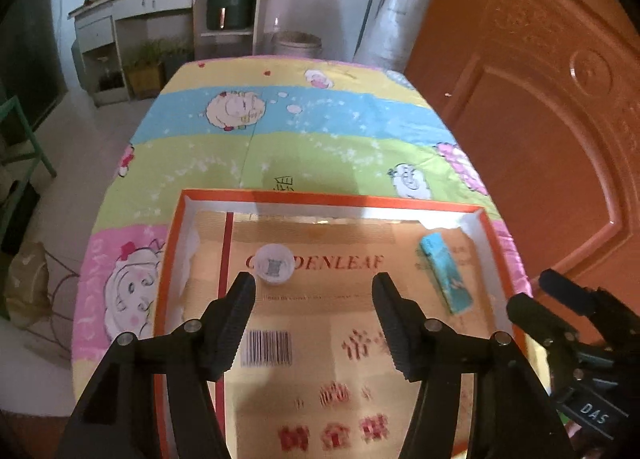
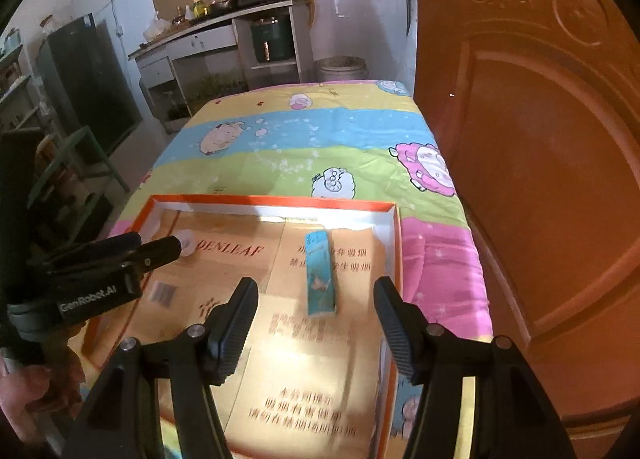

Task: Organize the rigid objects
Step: 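Open the left tool to drop the white cap while the right tool releases the lighter, then move both tools back from the box lid toward the remaining items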

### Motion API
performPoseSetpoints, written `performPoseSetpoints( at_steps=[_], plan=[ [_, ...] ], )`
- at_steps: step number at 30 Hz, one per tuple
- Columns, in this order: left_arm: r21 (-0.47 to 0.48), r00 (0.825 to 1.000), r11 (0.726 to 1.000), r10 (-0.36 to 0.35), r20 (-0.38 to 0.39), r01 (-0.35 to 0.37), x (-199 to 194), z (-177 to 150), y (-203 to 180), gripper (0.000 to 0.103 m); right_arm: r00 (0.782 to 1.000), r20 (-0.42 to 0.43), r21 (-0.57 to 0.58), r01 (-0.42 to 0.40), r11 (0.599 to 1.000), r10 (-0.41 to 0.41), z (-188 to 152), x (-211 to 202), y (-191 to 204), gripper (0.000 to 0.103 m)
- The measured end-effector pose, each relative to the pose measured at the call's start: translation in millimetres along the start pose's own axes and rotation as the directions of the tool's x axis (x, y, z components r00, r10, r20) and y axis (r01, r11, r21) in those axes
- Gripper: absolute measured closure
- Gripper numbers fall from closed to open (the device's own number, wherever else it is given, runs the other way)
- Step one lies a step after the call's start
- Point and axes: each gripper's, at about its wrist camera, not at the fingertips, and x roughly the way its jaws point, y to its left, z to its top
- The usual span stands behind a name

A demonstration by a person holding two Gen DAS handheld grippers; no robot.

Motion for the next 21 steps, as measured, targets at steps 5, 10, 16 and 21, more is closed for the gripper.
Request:
performPoseSetpoints(
  at_steps=[5,10,16,21],
  plan=[
    [0.020,0.999,1.000,-0.001,0.042,0.000,-36,-15,-7,0.041,0.999,0.030,-0.030,0.014,0.999,-0.013,-17,-31,12,0.043],
    [0.031,0.997,0.999,0.015,0.082,-0.018,-75,-37,-11,0.041,0.998,0.060,-0.043,0.021,0.999,-0.018,-34,-63,23,0.043],
    [0.028,0.992,0.999,0.038,0.123,-0.041,-120,-69,-12,0.041,0.997,0.079,-0.047,0.021,0.999,-0.017,-59,-95,34,0.043],
    [0.035,0.988,0.998,0.047,0.145,-0.053,-148,-91,-12,0.041,0.995,0.094,-0.047,0.018,0.999,-0.013,-75,-117,39,0.043]
  ],
)
